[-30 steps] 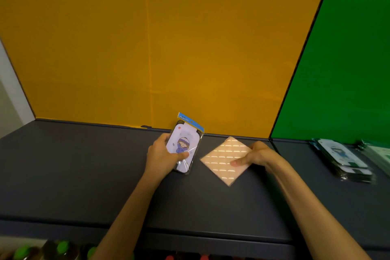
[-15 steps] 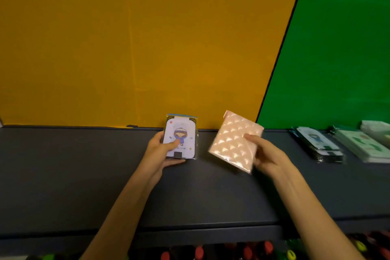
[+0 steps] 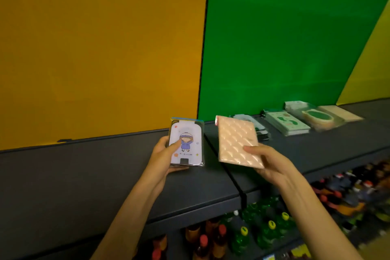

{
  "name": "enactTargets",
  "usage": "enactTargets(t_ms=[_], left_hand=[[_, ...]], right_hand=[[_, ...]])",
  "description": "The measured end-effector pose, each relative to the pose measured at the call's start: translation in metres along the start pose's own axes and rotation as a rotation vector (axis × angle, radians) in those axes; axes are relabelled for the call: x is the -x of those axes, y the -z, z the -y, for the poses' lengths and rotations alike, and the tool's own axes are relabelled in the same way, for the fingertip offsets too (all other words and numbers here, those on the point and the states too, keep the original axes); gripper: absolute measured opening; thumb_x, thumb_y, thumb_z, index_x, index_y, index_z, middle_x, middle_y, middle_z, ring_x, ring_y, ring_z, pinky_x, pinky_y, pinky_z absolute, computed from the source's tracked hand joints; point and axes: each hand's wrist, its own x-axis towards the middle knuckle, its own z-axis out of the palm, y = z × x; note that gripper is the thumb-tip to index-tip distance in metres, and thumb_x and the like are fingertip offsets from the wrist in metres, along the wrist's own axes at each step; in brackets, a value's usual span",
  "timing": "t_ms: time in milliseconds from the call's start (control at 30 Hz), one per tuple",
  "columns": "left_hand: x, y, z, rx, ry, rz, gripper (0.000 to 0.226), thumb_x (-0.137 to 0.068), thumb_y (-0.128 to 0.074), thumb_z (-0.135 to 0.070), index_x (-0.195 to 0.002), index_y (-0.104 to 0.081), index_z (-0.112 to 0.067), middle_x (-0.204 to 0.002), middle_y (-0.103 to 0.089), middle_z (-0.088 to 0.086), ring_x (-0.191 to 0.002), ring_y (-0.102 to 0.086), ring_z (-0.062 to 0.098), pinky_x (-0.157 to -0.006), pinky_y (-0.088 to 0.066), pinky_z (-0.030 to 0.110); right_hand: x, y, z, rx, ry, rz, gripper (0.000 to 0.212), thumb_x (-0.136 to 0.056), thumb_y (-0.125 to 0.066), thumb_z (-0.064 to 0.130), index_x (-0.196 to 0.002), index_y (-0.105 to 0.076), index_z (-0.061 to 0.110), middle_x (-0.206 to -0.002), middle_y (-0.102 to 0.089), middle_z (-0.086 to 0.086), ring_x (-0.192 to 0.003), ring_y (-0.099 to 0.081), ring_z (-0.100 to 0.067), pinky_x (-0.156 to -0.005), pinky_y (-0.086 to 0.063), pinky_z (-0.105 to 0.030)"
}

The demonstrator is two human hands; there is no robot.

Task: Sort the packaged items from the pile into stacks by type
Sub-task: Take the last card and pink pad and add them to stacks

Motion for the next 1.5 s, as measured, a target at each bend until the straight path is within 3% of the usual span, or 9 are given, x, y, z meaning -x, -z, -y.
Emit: enactTargets(t_ms=[133, 233, 400, 567, 733, 933, 1167, 1333, 1500], left_hand=[[0.006, -0.063, 0.014, 0.007, 0.03, -0.002, 0.019, -0.099, -0.053, -0.015, -0.117, -0.059, -0.012, -0.095, -0.074, 0.009, -0.071, -0.071, 0.017, -0.06, -0.06, 0.035], [0.014, -0.118, 0.025, -0.012, 0.035, -0.012, 0.012, -0.099, -0.051, -0.014, -0.108, -0.059, -0.014, -0.092, -0.073, 0.008, -0.068, -0.07, 0.016, -0.055, -0.057, 0.031], [0.029, -0.197, 0.042, 0.006, 0.023, -0.093, 0.011, -0.097, -0.047, -0.011, -0.102, -0.056, -0.015, -0.095, -0.07, 0.009, -0.076, -0.067, 0.021, -0.056, -0.052, 0.031], [0.035, -0.252, 0.054, 0.013, -0.011, -0.192, 0.015, -0.096, -0.047, -0.01, -0.108, -0.056, -0.014, -0.096, -0.07, 0.008, -0.079, -0.067, 0.021, -0.059, -0.052, 0.033], [0.031, -0.275, 0.051, 0.006, -0.034, -0.346, 0.013, -0.094, -0.055, -0.007, -0.092, -0.066, -0.014, -0.08, -0.071, 0.005, -0.066, -0.066, 0.016, -0.06, -0.054, 0.031], [-0.015, -0.293, 0.04, -0.172, -0.074, -0.416, 0.008, -0.094, -0.059, -0.009, -0.089, -0.065, -0.012, -0.077, -0.069, 0.004, -0.061, -0.059, 0.014, -0.043, -0.042, 0.021], [-0.103, -0.301, 0.043, -0.326, -0.078, -0.504, 0.013, -0.088, -0.067, -0.016, -0.076, -0.066, -0.01, -0.09, -0.074, 0.016, -0.083, -0.071, 0.029, -0.083, -0.056, 0.041], [-0.139, -0.305, 0.059, -0.513, -0.091, -0.633, 0.019, -0.089, -0.064, -0.025, -0.075, -0.061, -0.012, -0.078, -0.066, 0.01, -0.073, -0.061, 0.026, -0.068, -0.046, 0.034], [-0.156, -0.309, 0.066, -0.819, -0.037, -0.744, 0.029, -0.084, -0.07, -0.037, -0.075, -0.069, -0.01, -0.072, -0.068, 0.009, -0.07, -0.063, 0.028, -0.064, -0.049, 0.032]], right_hand=[[0.018, 0.064, 0.018, -0.006, 0.065, -0.138, 0.028, -0.087, -0.064, 0.0, -0.115, -0.063, -0.003, -0.083, -0.076, -0.009, -0.069, -0.074, -0.015, -0.056, -0.059, -0.023], [0.035, 0.12, 0.035, 0.029, 0.1, -0.181, 0.026, -0.092, -0.064, 0.01, -0.118, -0.063, 0.005, -0.093, -0.076, -0.009, -0.075, -0.075, -0.016, -0.053, -0.059, -0.026], [0.06, 0.196, 0.06, 0.078, 0.109, -0.166, 0.026, -0.094, -0.064, 0.012, -0.119, -0.063, 0.005, -0.096, -0.075, -0.01, -0.076, -0.075, -0.019, -0.053, -0.06, -0.029], [0.067, 0.242, 0.083, 0.195, 0.127, -0.062, 0.031, -0.091, -0.055, -0.002, -0.121, -0.062, 0.001, -0.102, -0.073, -0.016, -0.081, -0.073, -0.023, -0.057, -0.059, -0.033], [0.059, 0.271, 0.103, 0.192, 0.154, 0.055, 0.031, -0.088, -0.054, -0.005, -0.117, -0.064, -0.001, -0.104, -0.074, -0.017, -0.087, -0.073, -0.026, -0.066, -0.06, -0.035], [0.023, 0.294, 0.123, 0.164, 0.13, 0.102, 0.033, -0.089, -0.058, -0.003, -0.122, -0.062, 0.0, -0.112, -0.072, -0.018, -0.099, -0.072, -0.03, -0.071, -0.061, -0.036], [-0.026, 0.304, 0.152, 0.212, 0.142, 0.153, 0.027, -0.092, -0.056, -0.002, -0.117, -0.065, 0.003, -0.106, -0.075, -0.014, -0.092, -0.074, -0.023, -0.068, -0.06, -0.033], [-0.06, 0.316, 0.187, 0.239, 0.14, 0.13, 0.026, -0.09, -0.059, -0.003, -0.115, -0.064, 0.0, -0.101, -0.076, -0.013, -0.09, -0.074, -0.022, -0.068, -0.061, -0.034], [-0.095, 0.324, 0.216, 0.154, 0.147, 0.144, 0.026, -0.088, -0.06, -0.004, -0.114, -0.063, 0.003, -0.098, -0.077, -0.009, -0.088, -0.074, -0.02, -0.065, -0.06, -0.031]])
